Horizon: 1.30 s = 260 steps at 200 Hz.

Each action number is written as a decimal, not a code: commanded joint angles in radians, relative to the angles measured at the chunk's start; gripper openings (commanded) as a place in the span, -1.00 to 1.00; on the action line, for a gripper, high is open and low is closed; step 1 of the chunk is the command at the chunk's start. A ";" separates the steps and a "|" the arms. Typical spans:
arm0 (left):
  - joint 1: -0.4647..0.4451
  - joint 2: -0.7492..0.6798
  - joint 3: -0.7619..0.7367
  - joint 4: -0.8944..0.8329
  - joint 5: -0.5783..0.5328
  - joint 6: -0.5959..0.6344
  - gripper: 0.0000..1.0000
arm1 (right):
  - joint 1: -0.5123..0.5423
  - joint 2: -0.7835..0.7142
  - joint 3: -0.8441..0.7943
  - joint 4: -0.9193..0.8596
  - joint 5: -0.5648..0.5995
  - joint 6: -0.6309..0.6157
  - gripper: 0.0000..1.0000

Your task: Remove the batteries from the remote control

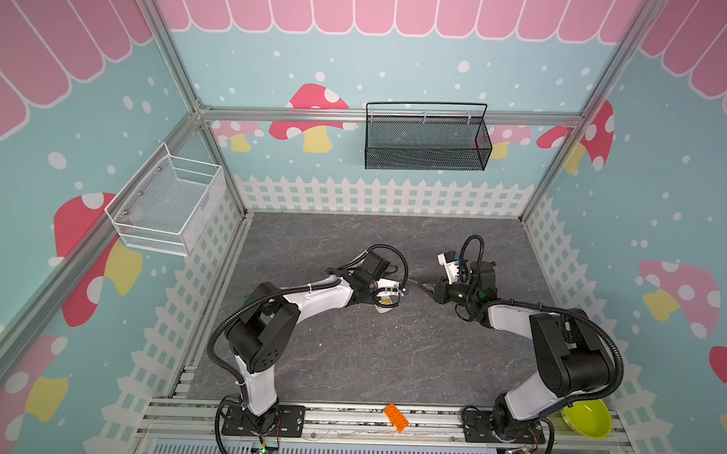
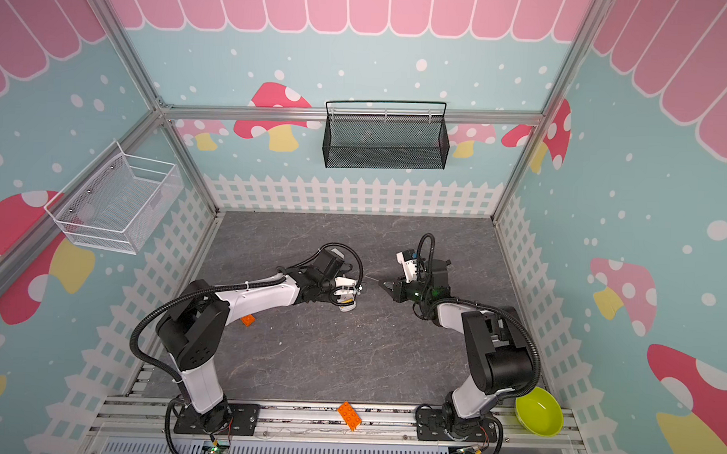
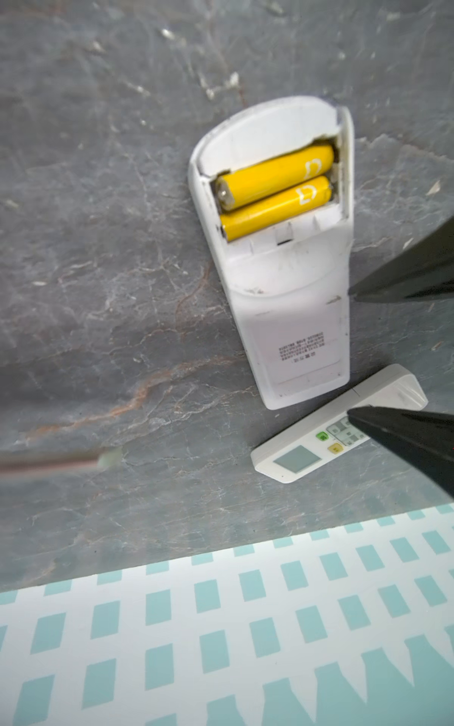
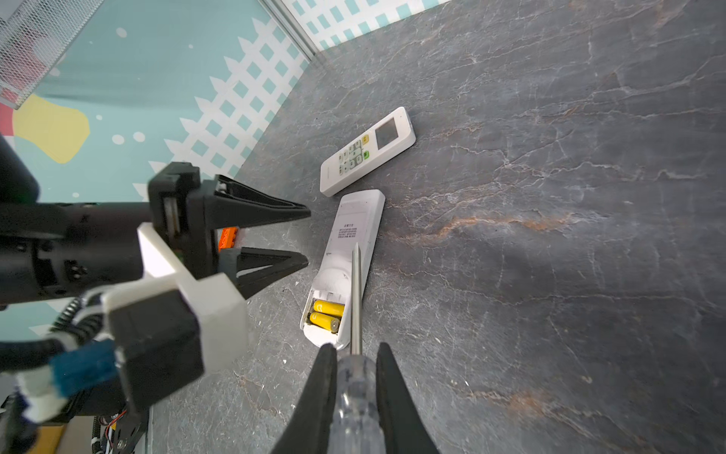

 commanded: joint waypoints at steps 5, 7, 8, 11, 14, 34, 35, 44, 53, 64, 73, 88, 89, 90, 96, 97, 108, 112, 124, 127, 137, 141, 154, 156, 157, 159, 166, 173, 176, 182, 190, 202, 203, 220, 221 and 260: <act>0.037 -0.037 0.090 -0.166 0.038 -0.183 0.04 | 0.017 0.026 0.030 -0.089 0.006 -0.045 -1.00; 0.037 -0.037 0.096 -0.173 0.034 -0.205 0.07 | 0.020 0.027 0.031 -0.096 0.008 -0.050 -1.00; 0.037 -0.037 0.098 -0.176 0.032 -0.214 0.08 | 0.021 0.028 0.031 -0.100 0.009 -0.052 -1.00; 0.038 -0.037 0.105 -0.185 0.026 -0.243 0.12 | 0.025 0.029 0.033 -0.108 0.011 -0.059 -1.00; 0.039 -0.037 0.109 -0.189 0.017 -0.274 0.17 | 0.029 0.031 0.036 -0.118 0.013 -0.064 -1.00; 0.048 -0.031 0.147 -0.224 -0.031 -0.542 0.51 | 0.060 0.065 0.062 -0.173 0.027 -0.090 -1.00; 0.048 -0.030 0.151 -0.230 -0.031 -0.557 0.51 | 0.062 0.068 0.064 -0.175 0.028 -0.090 -1.00; 0.055 -0.023 0.183 -0.297 -0.009 -0.709 0.52 | 0.070 0.092 0.082 -0.188 0.039 -0.084 -1.00; 0.067 -0.023 0.198 -0.353 0.054 -0.828 0.55 | 0.076 0.115 0.099 -0.188 0.051 -0.070 -1.00; 0.070 -0.036 0.176 -0.363 0.104 -0.895 0.69 | 0.078 0.144 0.124 -0.189 0.065 -0.054 -1.00; 0.067 -0.040 0.168 -0.361 0.141 -0.862 0.72 | 0.083 0.177 0.147 -0.189 0.073 -0.053 -1.00; 0.067 -0.041 0.167 -0.373 0.157 -0.701 0.73 | 0.097 0.238 0.211 -0.206 0.060 -0.071 -1.00; 0.068 -0.041 0.169 -0.375 0.156 -0.690 0.73 | 0.098 0.242 0.216 -0.208 0.059 -0.073 -1.00; 0.068 -0.041 0.170 -0.378 0.156 -0.663 0.74 | 0.099 0.247 0.221 -0.211 0.058 -0.075 -1.00; 0.070 -0.043 0.179 -0.388 0.159 -0.577 0.80 | 0.106 0.273 0.252 -0.223 0.050 -0.086 -1.00; 0.071 -0.043 0.180 -0.391 0.159 -0.565 0.82 | 0.108 0.277 0.257 -0.225 0.049 -0.088 -1.00; 0.082 -0.053 0.184 -0.411 0.179 -0.406 0.98 | 0.119 0.342 0.308 -0.232 0.028 -0.109 -1.00; 0.088 -0.057 0.182 -0.412 0.187 -0.351 0.98 | 0.123 0.361 0.325 -0.232 0.023 -0.111 -1.00; 0.123 -0.070 0.182 -0.423 0.253 -0.203 0.99 | 0.137 0.416 0.378 -0.234 0.000 -0.122 -1.00; 0.133 -0.073 0.184 -0.432 0.277 -0.166 0.99 | 0.144 0.428 0.390 -0.234 -0.009 -0.126 -1.00; 0.166 -0.076 0.192 -0.467 0.353 -0.046 0.99 | 0.162 0.465 0.428 -0.239 -0.039 -0.139 -1.00; 0.174 -0.076 0.194 -0.480 0.376 -0.002 0.98 | 0.171 0.476 0.443 -0.241 -0.048 -0.145 -1.00; 0.186 -0.055 0.208 -0.538 0.394 0.138 0.98 | 0.197 0.503 0.476 -0.244 -0.092 -0.164 -1.00; 0.186 -0.051 0.209 -0.546 0.390 0.161 0.99 | 0.200 0.505 0.481 -0.244 -0.104 -0.166 -1.00; 0.186 -0.050 0.210 -0.549 0.389 0.171 0.99 | 0.202 0.505 0.482 -0.244 -0.108 -0.166 -1.00; 0.186 -0.046 0.210 -0.554 0.384 0.191 0.99 | 0.205 0.509 0.486 -0.244 -0.115 -0.168 -1.00; 0.186 -0.034 0.204 -0.562 0.370 0.249 0.99 | 0.211 0.513 0.493 -0.244 -0.130 -0.172 -1.00; 0.186 -0.021 0.199 -0.562 0.357 0.300 0.99 | 0.215 0.513 0.496 -0.244 -0.142 -0.175 -1.00; 0.186 -0.015 0.198 -0.561 0.354 0.317 0.99 | 0.214 0.512 0.498 -0.244 -0.145 -0.176 -1.00; 0.186 -0.001 0.201 -0.561 0.347 0.341 0.99 | 0.213 0.508 0.498 -0.244 -0.150 -0.178 -1.00; 0.186 0.026 0.211 -0.560 0.349 0.353 0.99 | 0.210 0.497 0.494 -0.246 -0.150 -0.189 -1.00; 0.185 0.071 0.230 -0.561 0.353 0.347 0.99 | 0.201 0.475 0.487 -0.252 -0.154 -0.207 -1.00; 0.184 0.075 0.233 -0.561 0.353 0.346 0.99 | 0.201 0.473 0.486 -0.254 -0.154 -0.208 -1.00; 0.178 0.137 0.275 -0.552 0.338 0.306 0.98 | 0.170 0.428 0.470 -0.279 -0.109 -0.208 -1.00; 0.177 0.141 0.277 -0.550 0.336 0.303 0.98 | 0.167 0.424 0.468 -0.278 -0.105 -0.207 -1.00; 0.177 0.225 0.315 -0.521 0.289 0.126 0.98 | 0.062 0.227 0.345 -0.252 -0.015 -0.176 -1.00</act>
